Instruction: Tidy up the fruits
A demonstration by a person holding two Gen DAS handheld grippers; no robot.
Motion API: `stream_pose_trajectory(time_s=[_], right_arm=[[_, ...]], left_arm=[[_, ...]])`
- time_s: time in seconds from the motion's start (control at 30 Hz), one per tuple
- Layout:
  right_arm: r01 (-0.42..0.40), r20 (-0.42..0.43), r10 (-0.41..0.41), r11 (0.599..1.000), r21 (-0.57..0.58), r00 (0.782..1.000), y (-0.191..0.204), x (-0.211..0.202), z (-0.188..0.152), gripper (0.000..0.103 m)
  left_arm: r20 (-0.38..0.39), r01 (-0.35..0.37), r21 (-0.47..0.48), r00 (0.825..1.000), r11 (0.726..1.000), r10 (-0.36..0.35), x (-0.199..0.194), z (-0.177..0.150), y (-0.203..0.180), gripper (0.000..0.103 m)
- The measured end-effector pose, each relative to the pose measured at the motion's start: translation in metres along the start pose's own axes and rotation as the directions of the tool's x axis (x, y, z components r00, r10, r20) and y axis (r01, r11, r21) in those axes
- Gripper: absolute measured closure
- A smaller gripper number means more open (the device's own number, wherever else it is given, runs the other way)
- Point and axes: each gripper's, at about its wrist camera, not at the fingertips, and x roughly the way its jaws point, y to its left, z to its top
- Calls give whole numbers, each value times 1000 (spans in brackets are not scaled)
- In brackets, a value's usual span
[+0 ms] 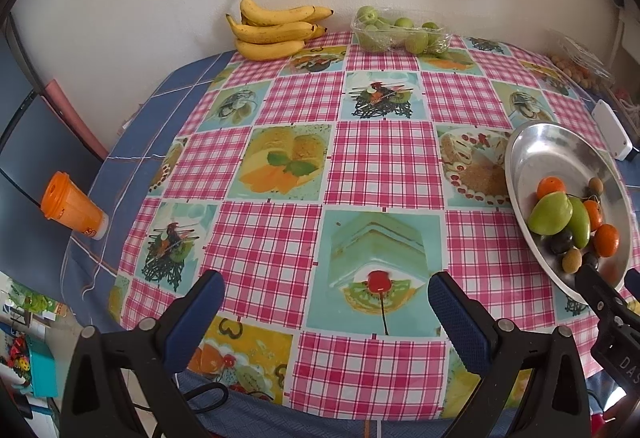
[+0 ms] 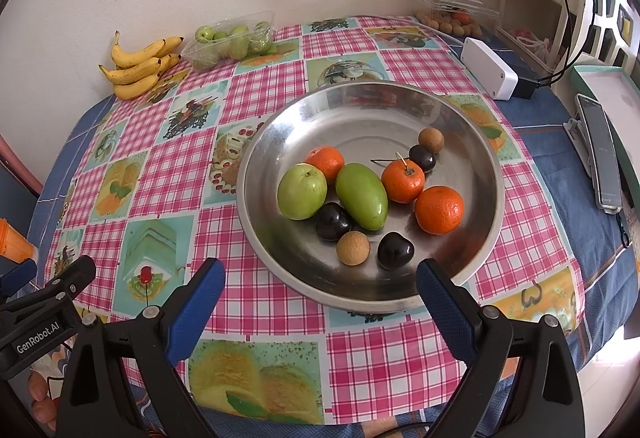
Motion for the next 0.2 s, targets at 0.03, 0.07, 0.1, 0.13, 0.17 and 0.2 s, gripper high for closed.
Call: stream_pose_trajectory(time_s=[0.03,0.07,0.1,0.13,0.17,0.2], right_arm=[[0,0,0,1000,0,1000,0,0,0,7],[0,0,0,1000,1,1000,0,0,0,7],[0,0,0,1000,1,1000,0,0,0,7],[1,-1,-1,1000,2,1000,0,0,0,7],[1,-1,-1,1000,1,1000,0,0,0,7],[2,-2,-2,1000,1,1000,0,1,0,7]], left_arm=[[1,0,-1,1000,1000,0,0,0,0,0],[1,2,-3,1000,1000,-2,0,0,0,0],[1,3,-5,1000,1000,-3,0,0,1,0],[0,4,-7,1000,1000,-4,0,0,1,0],[-2,4,-7,1000,1000,-4,0,0,2,0],[-3,4,-10,1000,1000,-4,0,0,2,0]])
